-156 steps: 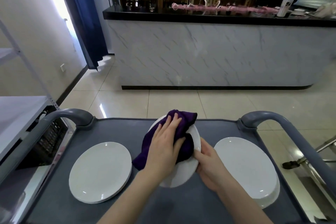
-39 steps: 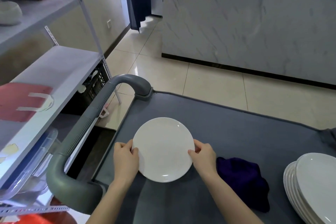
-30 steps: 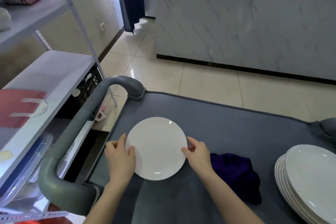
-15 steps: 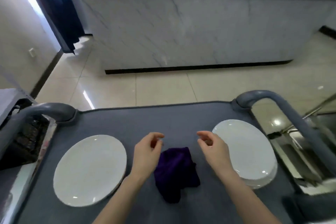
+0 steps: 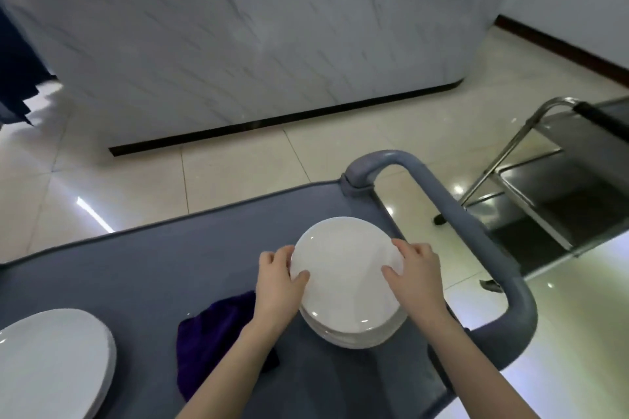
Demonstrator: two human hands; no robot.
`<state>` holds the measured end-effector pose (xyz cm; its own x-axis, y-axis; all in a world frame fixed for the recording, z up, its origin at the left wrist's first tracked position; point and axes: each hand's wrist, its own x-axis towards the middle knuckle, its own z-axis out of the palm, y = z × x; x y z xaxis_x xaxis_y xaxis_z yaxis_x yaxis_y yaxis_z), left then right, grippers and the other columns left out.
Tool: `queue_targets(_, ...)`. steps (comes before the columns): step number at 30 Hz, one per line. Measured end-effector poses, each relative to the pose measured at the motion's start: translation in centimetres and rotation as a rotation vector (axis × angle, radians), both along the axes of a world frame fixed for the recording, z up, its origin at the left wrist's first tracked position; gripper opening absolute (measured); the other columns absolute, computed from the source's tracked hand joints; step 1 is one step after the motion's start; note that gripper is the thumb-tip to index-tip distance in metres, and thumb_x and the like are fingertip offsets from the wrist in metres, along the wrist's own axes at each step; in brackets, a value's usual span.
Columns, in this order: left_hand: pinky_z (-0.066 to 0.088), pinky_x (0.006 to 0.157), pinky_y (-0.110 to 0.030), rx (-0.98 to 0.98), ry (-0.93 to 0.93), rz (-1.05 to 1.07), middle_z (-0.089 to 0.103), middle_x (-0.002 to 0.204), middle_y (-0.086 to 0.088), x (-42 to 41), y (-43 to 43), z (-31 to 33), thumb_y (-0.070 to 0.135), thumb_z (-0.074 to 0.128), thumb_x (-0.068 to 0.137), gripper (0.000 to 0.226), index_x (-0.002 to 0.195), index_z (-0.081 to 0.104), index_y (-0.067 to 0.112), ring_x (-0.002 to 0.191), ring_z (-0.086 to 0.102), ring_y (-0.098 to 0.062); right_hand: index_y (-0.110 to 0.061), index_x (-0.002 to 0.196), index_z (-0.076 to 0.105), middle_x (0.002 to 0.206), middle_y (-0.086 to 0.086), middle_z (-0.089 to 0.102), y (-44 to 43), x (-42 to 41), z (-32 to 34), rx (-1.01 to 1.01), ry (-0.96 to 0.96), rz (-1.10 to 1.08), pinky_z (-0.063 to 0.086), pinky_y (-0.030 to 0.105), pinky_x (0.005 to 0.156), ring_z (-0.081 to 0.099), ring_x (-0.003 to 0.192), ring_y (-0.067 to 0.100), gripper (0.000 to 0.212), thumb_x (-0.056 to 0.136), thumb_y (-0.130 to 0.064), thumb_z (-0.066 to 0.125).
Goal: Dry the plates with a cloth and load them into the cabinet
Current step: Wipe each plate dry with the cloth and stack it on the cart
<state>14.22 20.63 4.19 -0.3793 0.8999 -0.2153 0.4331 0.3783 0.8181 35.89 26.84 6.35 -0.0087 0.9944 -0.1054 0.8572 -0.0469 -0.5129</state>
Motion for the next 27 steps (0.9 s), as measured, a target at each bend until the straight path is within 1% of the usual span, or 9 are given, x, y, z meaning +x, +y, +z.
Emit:
queue_targets(4,0.044,0.081,-0.024,-0.002,0.001,0.054,0.049,0.109,0.006,0.2,0.2,-0.4,0.014,0.064,0.086,0.042,0.125,0.056,0.026,0.089,0.057,-0.007,-0.02,0.138,0.05,0.113,0.0,0.04,1.0,0.8,-0.6,-0.098,0.068,-0.001,0.038,0.025,0.085,0.048,0.101,0.02,0.052,0.089,-0.022,0.065)
queue_targets(7,0.046,0.08,-0.025,-0.011,-0.016,0.092,0.058,0.103,0.006,0.1,0.4,-0.5,0.009,0.064,0.084,0.037,0.117,0.061,0.025,0.091,0.059,-0.01,-0.018,0.134,0.054,0.109,-0.001,0.038,1.2,0.8,-0.9,-0.102,0.104,-0.018,0.04,0.025,0.08,0.052,0.09,0.019,0.047,0.089,-0.019,0.066)
queue_targets(10,0.047,0.073,-0.02,-0.028,-0.093,0.149,0.065,0.094,0.008,0.0,0.4,-0.4,0.006,0.065,0.082,0.033,0.109,0.066,0.025,0.087,0.062,-0.008,-0.017,0.13,0.058,0.109,0.001,0.041,1.5,0.7,-1.0,-0.099,0.119,-0.031,0.041,0.025,0.077,0.052,0.085,0.018,0.042,0.089,-0.019,0.066)
queue_targets(13,0.046,0.066,-0.016,-0.021,-0.168,0.214,0.068,0.089,0.01,-0.3,-0.1,-0.3,0.007,0.067,0.081,0.031,0.104,0.066,0.028,0.083,0.064,-0.005,-0.018,0.13,0.06,0.112,0.005,0.05,1.7,0.5,-0.8,-0.116,0.223,-0.042,0.042,0.028,0.078,0.052,0.084,0.017,0.043,0.087,-0.017,0.067)
queue_targets(17,0.047,0.064,-0.016,-0.009,-0.266,0.297,0.07,0.087,0.01,-2.0,-1.5,0.1,0.007,0.069,0.079,0.032,0.098,0.068,0.033,0.081,0.067,-0.006,-0.02,0.126,0.063,0.105,0.0,0.061,1.6,-0.7,-0.2,-0.136,0.413,-0.044,0.045,0.03,0.08,0.059,0.092,0.019,0.041,0.085,-0.013,0.07)
queue_targets(20,0.057,0.072,-0.029,0.007,-0.369,0.369,0.073,0.091,0.008,-4.1,-2.9,0.4,0.004,0.069,0.078,0.033,0.097,0.071,0.031,0.083,0.07,-0.011,-0.034,0.11,0.066,0.102,-0.011,0.067,1.1,-2.4,0.4,-0.231,0.71,-0.045,0.05,0.035,0.083,0.062,0.104,0.021,0.034,0.087,-0.008,0.068)
queue_targets(22,0.06,0.079,-0.039,0.024,-0.405,0.406,0.074,0.093,0.005,-5.7,-4.0,0.7,0.003,0.069,0.077,0.033,0.097,0.073,0.03,0.086,0.072,-0.016,-0.043,0.114,0.061,0.113,-0.014,0.065,0.5,-4.0,0.5,-0.309,0.803,0.025,0.053,0.041,0.089,0.058,0.11,0.018,0.039,0.092,-0.011,0.063)
queue_targets(25,0.061,0.079,-0.041,0.068,-0.41,0.446,0.076,0.087,0.006,-7.9,-5.9,0.9,0.002,0.071,0.077,0.035,0.094,0.073,0.032,0.082,0.073,-0.016,-0.054,0.127,0.049,0.122,-0.017,0.056,-0.6,-6.5,0.5,-0.471,0.91,0.095,0.059,0.044,0.079,0.054,0.111,0.015,0.048,0.099,-0.016,0.054)
queue_targets(27,0.06,0.079,-0.038,0.09,-0.396,0.44,0.076,0.089,0.009,-9.3,-7.3,1.0,0.003,0.071,0.079,0.034,0.094,0.074,0.034,0.084,0.073,-0.014,-0.055,0.122,0.054,0.118,-0.015,0.062,-1.1,-8.0,0.5,-0.541,0.965,0.087,0.061,0.043,0.072,0.06,0.108,0.018,0.046,0.101,-0.014,0.05)
